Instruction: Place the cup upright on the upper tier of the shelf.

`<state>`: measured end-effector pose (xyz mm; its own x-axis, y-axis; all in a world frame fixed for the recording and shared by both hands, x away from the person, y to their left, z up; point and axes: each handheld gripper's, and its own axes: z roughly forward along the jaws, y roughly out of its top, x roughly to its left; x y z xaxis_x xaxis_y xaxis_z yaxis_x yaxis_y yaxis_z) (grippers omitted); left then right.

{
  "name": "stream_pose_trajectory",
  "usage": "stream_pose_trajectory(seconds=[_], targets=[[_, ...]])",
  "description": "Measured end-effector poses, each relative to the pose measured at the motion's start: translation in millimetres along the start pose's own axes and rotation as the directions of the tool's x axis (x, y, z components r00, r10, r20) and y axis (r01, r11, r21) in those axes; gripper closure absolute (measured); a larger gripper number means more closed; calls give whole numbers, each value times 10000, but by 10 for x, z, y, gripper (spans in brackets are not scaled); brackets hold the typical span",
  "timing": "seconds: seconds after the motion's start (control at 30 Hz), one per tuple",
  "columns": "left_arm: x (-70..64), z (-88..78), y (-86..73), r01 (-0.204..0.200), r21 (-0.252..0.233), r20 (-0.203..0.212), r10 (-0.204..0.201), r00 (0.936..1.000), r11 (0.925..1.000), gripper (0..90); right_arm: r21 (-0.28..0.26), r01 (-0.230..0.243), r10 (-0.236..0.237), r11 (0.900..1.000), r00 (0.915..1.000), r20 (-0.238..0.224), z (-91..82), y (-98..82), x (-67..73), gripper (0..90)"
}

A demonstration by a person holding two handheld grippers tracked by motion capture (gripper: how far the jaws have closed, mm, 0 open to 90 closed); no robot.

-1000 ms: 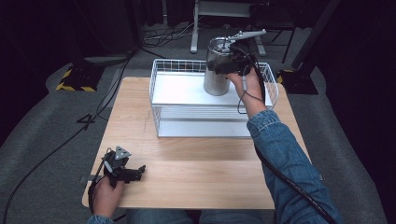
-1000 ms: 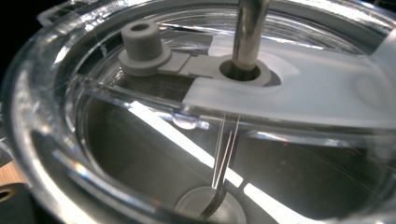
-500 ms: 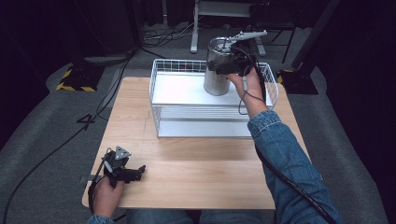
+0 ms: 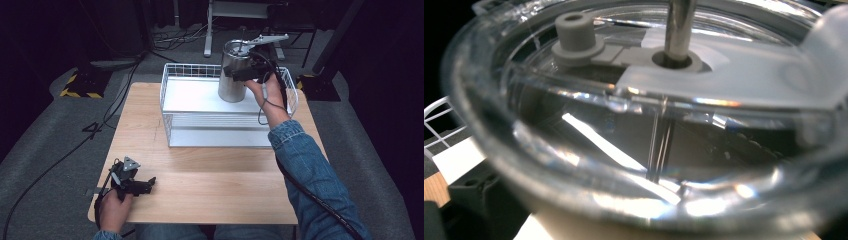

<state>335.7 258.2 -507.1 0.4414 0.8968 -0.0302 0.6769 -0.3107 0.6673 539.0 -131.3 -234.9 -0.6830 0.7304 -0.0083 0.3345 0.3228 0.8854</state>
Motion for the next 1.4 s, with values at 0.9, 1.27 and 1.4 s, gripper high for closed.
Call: stream_pose_trajectory(seconds=[0.9,1.27,1.4], targets=[[-1,3,6,-4,22,-4,4,10000,10000,0,-448,413,-429,9981,9985,-350,-716,-183,16,0],[-1,3,6,-8,24,-5,8,10000,10000,0,-630,779,-826,9950,9937,-759,-1163,-390,116,0],[-1,3,6,-8,26,-3,8,10000,10000,0,-594,898,-947,9942,9917,-866,-1255,-468,133,0]])
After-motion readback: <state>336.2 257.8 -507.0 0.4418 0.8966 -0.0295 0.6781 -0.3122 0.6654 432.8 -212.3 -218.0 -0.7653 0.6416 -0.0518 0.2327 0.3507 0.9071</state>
